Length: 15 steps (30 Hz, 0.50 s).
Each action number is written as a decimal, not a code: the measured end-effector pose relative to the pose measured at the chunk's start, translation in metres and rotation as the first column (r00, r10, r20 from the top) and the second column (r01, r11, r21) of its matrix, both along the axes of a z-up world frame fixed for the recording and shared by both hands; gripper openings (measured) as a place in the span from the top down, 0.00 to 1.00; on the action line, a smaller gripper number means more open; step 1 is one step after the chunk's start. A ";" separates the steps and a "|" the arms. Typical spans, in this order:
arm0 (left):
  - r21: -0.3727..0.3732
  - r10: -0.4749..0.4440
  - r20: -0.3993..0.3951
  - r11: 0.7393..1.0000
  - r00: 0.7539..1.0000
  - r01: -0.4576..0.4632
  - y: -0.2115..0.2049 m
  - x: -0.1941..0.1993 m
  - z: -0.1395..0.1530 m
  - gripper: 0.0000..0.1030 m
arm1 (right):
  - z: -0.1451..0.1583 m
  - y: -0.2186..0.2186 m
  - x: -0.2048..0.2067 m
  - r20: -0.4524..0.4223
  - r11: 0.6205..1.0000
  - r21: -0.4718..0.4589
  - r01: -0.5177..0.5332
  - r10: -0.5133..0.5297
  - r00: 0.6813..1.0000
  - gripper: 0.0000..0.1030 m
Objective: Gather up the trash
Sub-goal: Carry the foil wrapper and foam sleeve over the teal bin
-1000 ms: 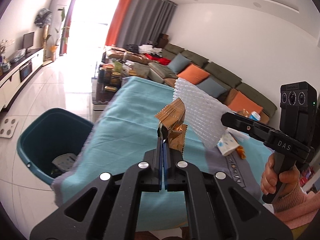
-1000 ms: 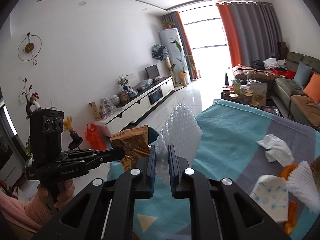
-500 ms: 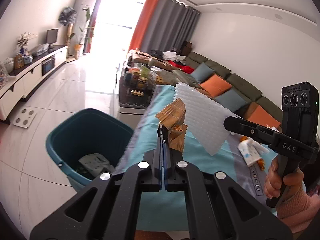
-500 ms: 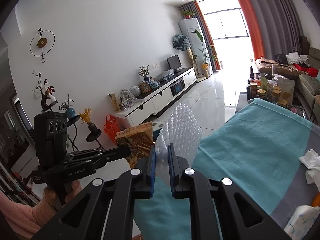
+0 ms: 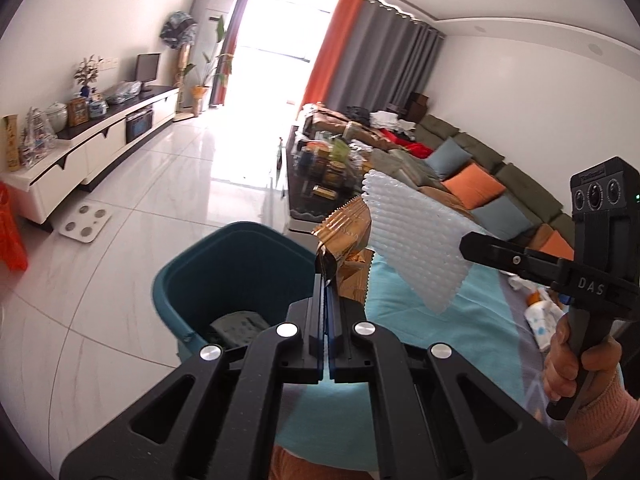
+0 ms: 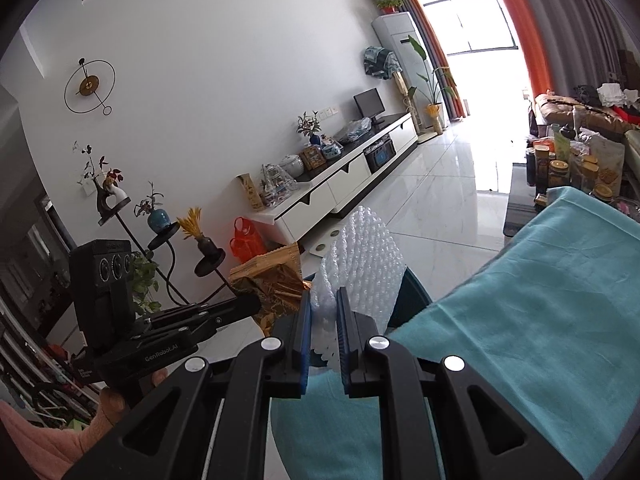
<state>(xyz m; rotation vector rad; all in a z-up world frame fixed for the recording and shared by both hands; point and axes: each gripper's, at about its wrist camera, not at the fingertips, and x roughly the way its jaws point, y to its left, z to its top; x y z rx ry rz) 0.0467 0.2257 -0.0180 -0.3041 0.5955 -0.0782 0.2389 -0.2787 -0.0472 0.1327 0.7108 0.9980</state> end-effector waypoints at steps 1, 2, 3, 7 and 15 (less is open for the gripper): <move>0.001 0.007 -0.005 1.000 1.000 -0.007 0.004 0.002 -0.001 0.99 | -0.001 0.004 0.003 -0.007 1.000 0.001 -0.007 0.007 1.000 0.90; 0.004 0.019 -0.013 1.000 1.000 -0.019 0.008 0.003 -0.003 0.99 | -0.002 0.008 0.004 -0.012 1.000 0.001 -0.013 0.013 1.000 0.90; 0.011 0.027 -0.017 1.000 1.000 -0.027 0.011 0.004 -0.004 0.99 | -0.003 0.012 0.007 -0.018 1.000 -0.002 -0.015 0.015 1.000 0.90; 0.033 0.055 -0.036 0.998 0.998 -0.054 0.028 0.008 -0.010 0.99 | -0.009 0.025 0.014 -0.033 1.000 -0.015 -0.023 0.022 0.999 0.90; 0.048 0.098 -0.075 0.994 0.992 -0.094 0.045 0.022 -0.020 0.99 | -0.028 0.053 0.034 -0.098 0.999 -0.033 -0.026 0.023 0.995 0.90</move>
